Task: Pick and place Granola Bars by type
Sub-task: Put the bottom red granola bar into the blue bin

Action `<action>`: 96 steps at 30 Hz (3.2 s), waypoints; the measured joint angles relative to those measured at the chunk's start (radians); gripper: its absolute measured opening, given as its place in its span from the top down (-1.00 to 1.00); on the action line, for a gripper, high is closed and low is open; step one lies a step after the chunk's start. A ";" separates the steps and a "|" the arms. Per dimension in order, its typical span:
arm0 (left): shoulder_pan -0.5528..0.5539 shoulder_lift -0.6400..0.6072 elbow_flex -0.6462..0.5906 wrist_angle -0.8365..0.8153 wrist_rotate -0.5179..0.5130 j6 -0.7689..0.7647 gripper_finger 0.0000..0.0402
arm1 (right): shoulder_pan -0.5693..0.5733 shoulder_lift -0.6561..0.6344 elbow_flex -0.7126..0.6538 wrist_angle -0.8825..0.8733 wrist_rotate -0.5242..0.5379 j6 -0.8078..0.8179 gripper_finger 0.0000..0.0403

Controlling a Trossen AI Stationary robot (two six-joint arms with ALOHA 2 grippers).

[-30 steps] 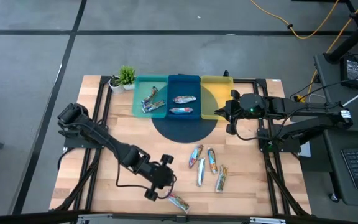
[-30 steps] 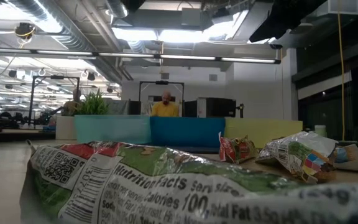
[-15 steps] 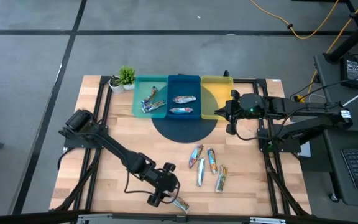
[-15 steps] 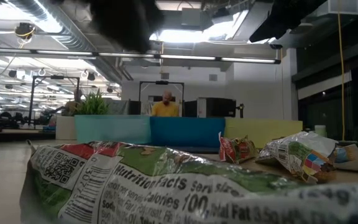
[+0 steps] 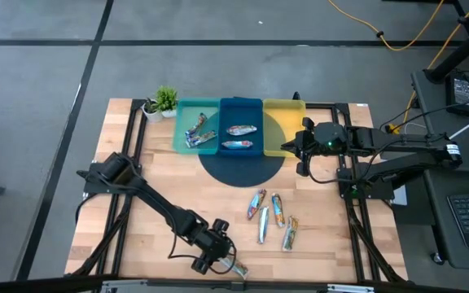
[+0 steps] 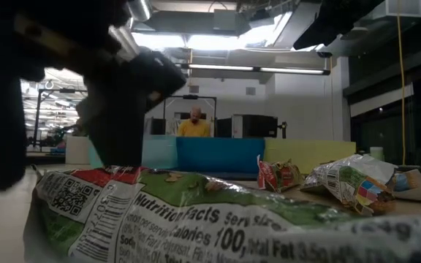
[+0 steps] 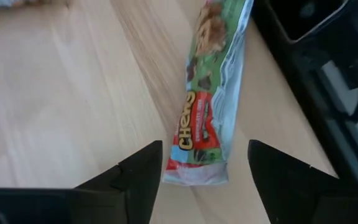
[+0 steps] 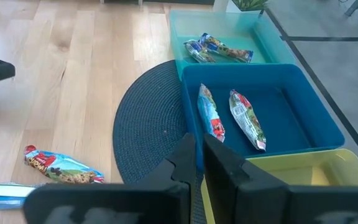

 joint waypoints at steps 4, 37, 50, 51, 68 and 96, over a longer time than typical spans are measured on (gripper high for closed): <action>0.001 0.025 0.000 0.003 0.001 -0.006 -0.10 | 0.000 0.000 0.000 0.000 0.000 0.000 0.83; 0.018 -0.084 0.000 -0.006 -0.024 -0.132 0.89 | 0.000 0.000 0.000 0.000 -0.008 0.002 0.83; 0.072 -0.269 0.000 -0.201 -0.088 -0.234 0.91 | 0.000 0.000 0.000 0.000 -0.008 0.003 0.83; 0.076 -0.286 0.000 -0.208 -0.099 -0.237 0.91 | 0.000 0.000 0.000 0.000 -0.008 0.006 0.83; 0.170 -0.498 0.000 -0.285 -0.207 -0.290 0.90 | 0.000 0.000 0.000 0.000 -0.008 0.021 0.83; 0.754 -0.523 0.368 -0.545 -0.087 -0.156 0.90 | -0.060 0.000 0.000 0.136 0.062 -0.058 0.83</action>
